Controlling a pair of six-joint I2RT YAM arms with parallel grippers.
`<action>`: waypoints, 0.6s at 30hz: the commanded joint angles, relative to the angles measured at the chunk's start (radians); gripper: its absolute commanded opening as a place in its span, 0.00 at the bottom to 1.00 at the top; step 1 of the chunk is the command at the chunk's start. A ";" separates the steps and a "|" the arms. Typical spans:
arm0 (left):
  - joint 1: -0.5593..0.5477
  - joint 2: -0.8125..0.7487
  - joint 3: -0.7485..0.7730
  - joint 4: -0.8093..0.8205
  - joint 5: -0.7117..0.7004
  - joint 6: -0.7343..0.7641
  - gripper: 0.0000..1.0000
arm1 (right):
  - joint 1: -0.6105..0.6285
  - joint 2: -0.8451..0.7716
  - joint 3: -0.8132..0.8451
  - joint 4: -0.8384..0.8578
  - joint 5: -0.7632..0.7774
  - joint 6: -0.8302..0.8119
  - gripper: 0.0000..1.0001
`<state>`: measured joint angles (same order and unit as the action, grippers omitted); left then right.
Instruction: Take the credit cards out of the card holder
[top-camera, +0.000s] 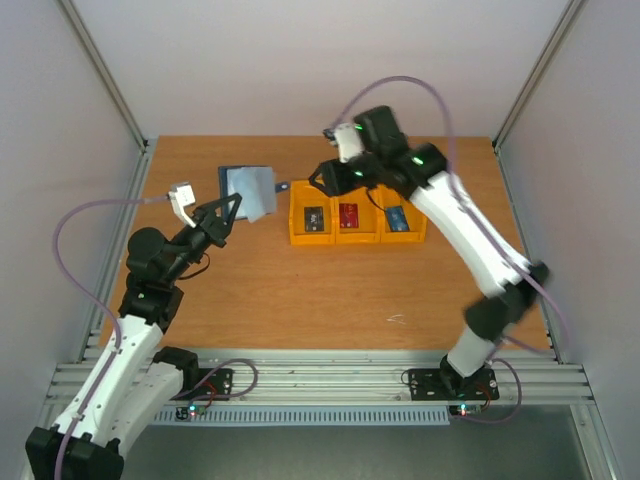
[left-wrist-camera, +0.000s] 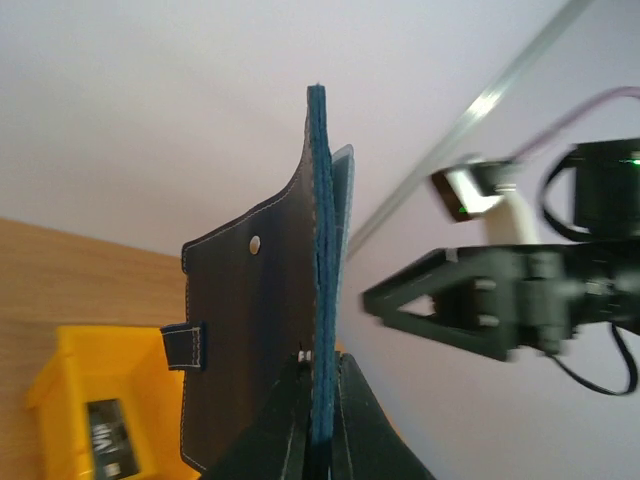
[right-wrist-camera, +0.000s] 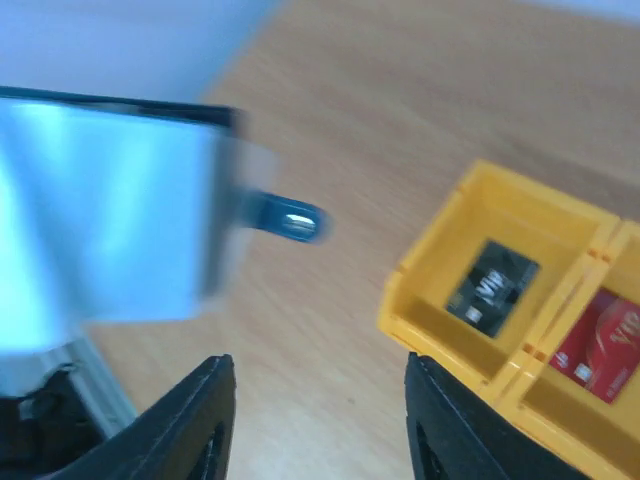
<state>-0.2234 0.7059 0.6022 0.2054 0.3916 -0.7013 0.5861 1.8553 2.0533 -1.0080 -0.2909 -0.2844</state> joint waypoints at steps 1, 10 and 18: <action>0.000 0.051 0.038 0.297 0.228 -0.042 0.00 | -0.001 -0.378 -0.345 0.292 -0.178 -0.122 0.50; -0.062 0.120 0.176 0.552 0.384 -0.160 0.00 | -0.002 -0.675 -0.675 0.592 -0.408 -0.030 0.68; -0.098 0.089 0.186 0.572 0.370 -0.146 0.00 | -0.002 -0.615 -0.629 0.673 -0.422 0.072 0.83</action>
<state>-0.3073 0.8032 0.7723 0.6868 0.7567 -0.8455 0.5846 1.1973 1.3617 -0.4248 -0.6548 -0.2810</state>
